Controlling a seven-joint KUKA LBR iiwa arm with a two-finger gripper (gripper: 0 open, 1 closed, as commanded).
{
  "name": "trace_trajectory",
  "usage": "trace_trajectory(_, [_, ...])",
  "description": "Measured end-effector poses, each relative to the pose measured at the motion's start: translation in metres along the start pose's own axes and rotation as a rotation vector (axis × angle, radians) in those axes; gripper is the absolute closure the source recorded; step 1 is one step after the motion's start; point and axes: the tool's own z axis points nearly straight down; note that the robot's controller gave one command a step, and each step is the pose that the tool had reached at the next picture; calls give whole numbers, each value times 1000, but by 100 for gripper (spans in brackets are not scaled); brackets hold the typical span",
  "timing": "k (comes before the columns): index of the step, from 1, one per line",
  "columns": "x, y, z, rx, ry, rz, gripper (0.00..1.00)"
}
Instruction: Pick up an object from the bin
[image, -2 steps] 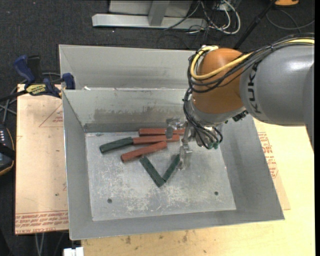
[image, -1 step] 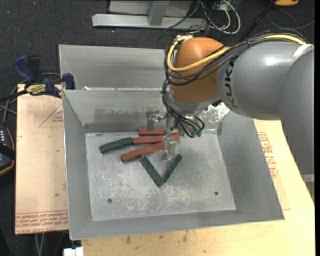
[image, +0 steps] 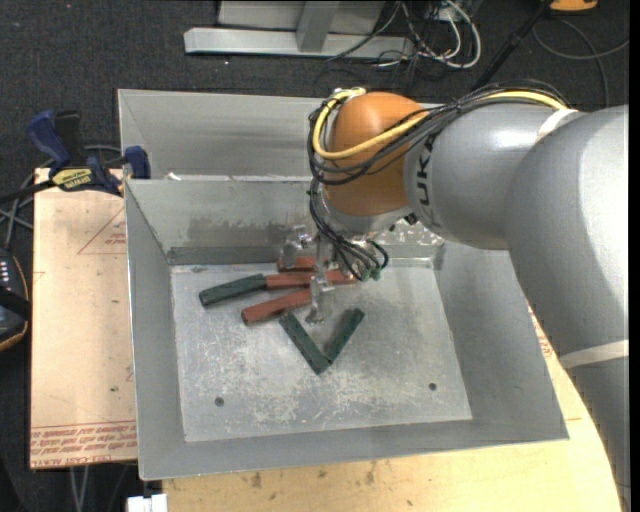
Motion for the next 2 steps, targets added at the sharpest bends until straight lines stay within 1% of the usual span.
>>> trace_trajectory(1, [28,23,33,1,0,143,0])
trace_trajectory(2, [6,1,28,-2,-5,109,100])
